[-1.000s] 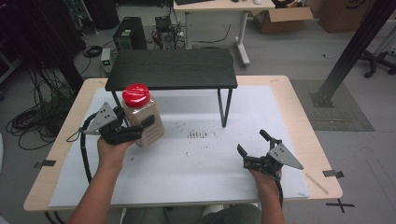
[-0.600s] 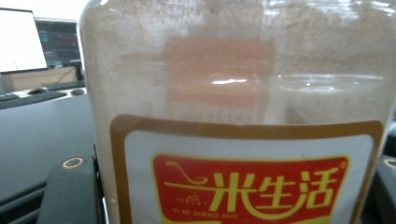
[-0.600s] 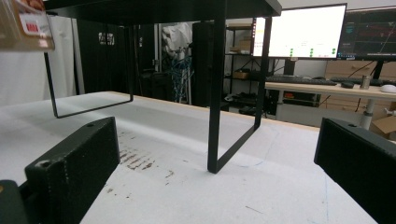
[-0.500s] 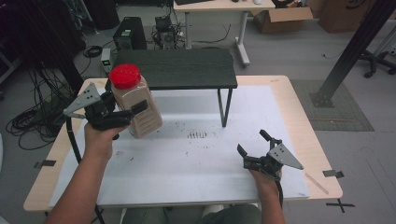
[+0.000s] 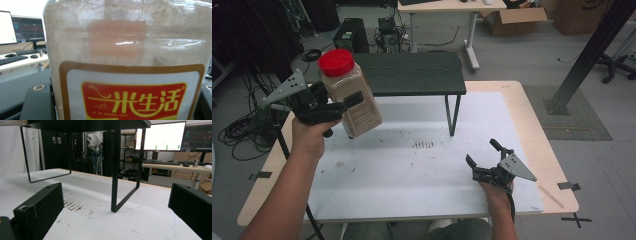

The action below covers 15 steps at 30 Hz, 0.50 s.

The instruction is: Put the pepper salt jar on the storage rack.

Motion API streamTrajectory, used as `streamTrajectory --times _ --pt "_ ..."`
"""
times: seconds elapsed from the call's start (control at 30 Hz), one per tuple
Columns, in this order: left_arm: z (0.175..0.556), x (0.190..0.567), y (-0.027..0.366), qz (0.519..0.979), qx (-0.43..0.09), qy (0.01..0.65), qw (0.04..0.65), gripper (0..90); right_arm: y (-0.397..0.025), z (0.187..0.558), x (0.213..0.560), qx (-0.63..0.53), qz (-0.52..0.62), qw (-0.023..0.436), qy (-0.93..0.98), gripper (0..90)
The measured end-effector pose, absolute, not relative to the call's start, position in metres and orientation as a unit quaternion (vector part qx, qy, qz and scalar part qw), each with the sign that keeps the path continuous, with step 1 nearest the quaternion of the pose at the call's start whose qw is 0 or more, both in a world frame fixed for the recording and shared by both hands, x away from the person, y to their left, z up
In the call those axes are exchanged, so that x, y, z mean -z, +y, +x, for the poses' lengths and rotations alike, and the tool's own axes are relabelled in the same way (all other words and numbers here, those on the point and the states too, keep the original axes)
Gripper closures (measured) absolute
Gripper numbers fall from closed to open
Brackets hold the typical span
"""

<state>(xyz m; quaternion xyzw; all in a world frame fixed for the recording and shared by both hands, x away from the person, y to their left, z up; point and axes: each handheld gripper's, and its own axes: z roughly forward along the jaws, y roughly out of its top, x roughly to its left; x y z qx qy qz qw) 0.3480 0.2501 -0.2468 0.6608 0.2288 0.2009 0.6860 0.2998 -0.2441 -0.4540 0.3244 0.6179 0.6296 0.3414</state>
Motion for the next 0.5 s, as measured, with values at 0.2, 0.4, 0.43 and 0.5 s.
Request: streamTrajectory --times 0.2,0.4,0.43,0.5 --pt "0.352 0.237 0.251 0.665 -0.204 0.228 0.681 25.4 -0.244 0.300 0.454 -0.630 0.325 0.341 0.618 0.0" --pt "0.357 0.227 0.252 0.665 -0.204 0.226 0.682 25.4 -0.244 0.300 0.454 -0.629 0.325 0.341 0.618 0.0" --pt "0.358 0.226 0.251 0.665 -0.204 0.226 0.682 25.4 -0.244 0.300 0.454 -0.629 0.325 0.341 0.618 0.0" --pt "0.359 0.223 0.251 0.663 -0.203 0.225 0.684 25.4 -0.244 0.300 0.454 -0.629 0.325 0.341 0.618 0.0"
